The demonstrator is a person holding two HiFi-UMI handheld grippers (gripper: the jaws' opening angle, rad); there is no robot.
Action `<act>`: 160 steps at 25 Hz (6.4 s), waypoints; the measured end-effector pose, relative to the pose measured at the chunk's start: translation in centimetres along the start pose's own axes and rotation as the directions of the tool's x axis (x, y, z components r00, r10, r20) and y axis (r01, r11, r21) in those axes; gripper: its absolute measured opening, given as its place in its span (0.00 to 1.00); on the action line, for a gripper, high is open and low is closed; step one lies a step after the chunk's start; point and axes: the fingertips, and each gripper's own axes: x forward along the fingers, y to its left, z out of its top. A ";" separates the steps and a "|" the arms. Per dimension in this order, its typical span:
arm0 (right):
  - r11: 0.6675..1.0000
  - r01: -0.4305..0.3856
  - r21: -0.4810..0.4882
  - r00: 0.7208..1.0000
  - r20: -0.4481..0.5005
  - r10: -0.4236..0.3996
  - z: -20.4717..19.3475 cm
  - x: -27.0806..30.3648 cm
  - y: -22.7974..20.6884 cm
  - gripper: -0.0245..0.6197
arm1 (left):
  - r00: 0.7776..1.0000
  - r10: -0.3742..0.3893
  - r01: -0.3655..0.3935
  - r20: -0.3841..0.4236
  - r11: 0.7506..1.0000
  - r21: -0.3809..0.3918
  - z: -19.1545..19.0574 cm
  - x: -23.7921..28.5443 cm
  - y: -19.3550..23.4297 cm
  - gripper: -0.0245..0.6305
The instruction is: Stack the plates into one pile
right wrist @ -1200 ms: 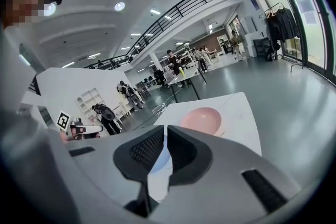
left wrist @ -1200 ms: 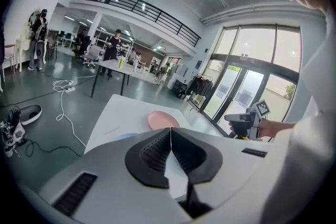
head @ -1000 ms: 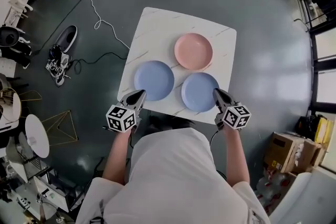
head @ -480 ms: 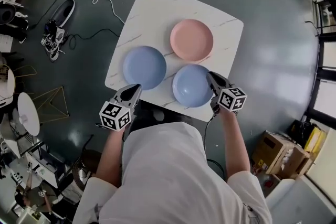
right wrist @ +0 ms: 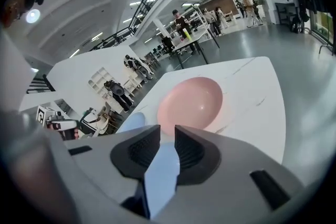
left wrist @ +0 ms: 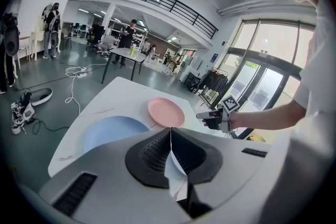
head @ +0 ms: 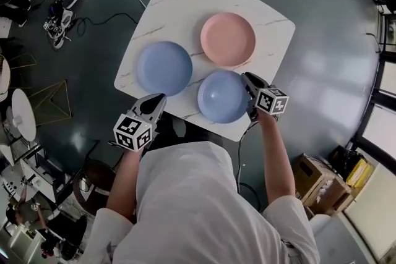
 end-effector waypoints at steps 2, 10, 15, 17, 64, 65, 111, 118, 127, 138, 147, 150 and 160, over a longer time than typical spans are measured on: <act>1.000 0.009 -0.001 1.000 -0.028 -0.009 -0.4 0.8 -1.0 0.16 | 1.000 -0.002 0.002 -0.008 1.000 -0.008 -0.3 0.5 0.0 0.06; 0.991 0.058 0.121 0.996 -0.070 -0.050 0.0 3.6 -6.5 0.21 | 0.999 0.020 -0.021 -0.034 0.999 -0.025 -0.5 1.4 0.8 0.06; 0.981 0.088 0.175 0.990 -0.121 -0.068 -0.4 5.8 -9.1 0.25 | 0.997 0.051 -0.054 -0.053 0.997 -0.058 -1.5 1.2 1.7 0.06; 0.974 0.111 0.198 0.988 -0.129 -0.087 -0.6 6.5 -9.9 0.26 | 0.996 0.057 -0.061 -0.064 0.996 -0.068 -1.9 1.4 2.0 0.06; 0.718 0.109 0.688 0.988 0.004 -0.154 -2.7 0.7 -13.3 0.10 | 0.997 0.021 -0.025 -0.074 0.998 -0.050 -1.4 4.0 -0.3 0.06; 0.714 0.109 0.691 0.988 0.006 -0.156 -3.1 0.3 -13.3 0.10 | 0.997 0.018 -0.021 -0.075 0.999 -0.044 -1.4 4.1 -0.5 0.06; 0.636 0.238 0.734 0.960 -0.078 -0.269 -20.1 -6.7 -3.9 0.10 | 0.982 -0.085 0.093 -0.172 0.995 0.039 -3.5 -0.4 1.4 0.06; 0.601 0.278 0.749 0.944 -0.096 -0.316 -21.7 -7.1 -3.3 0.10 | 0.978 -0.101 0.110 -0.182 0.993 0.040 -3.9 -1.1 2.2 0.06; 0.666 0.350 0.658 0.905 -0.056 -0.421 -19.9 -9.0 -2.7 0.15 | 0.972 -0.118 0.129 -0.204 0.991 0.039 -5.0 -1.6 3.9 0.06; 0.751 0.276 0.600 0.924 0.049 -0.378 -17.8 -9.8 2.2 0.19 | 0.968 -0.111 0.115 -0.227 0.993 0.007 -6.6 -1.3 7.4 0.06; 0.857 0.172 0.486 0.958 0.119 -0.260 -16.1 -6.1 9.1 0.19 | 0.962 -0.073 0.084 -0.262 0.996 0.032 -7.7 -0.4 11.7 0.06; 0.899 0.190 0.395 0.963 0.100 -0.248 -16.3 -4.9 11.0 0.19 | 0.963 -0.058 0.064 -0.262 0.998 0.013 -7.8 -0.2 13.2 0.06; 0.903 0.205 0.378 0.967 0.065 -0.247 -18.8 -3.1 14.9 0.19 | 0.957 0.015 -0.037 -0.290 0.997 -0.070 -9.3 1.0 19.2 0.25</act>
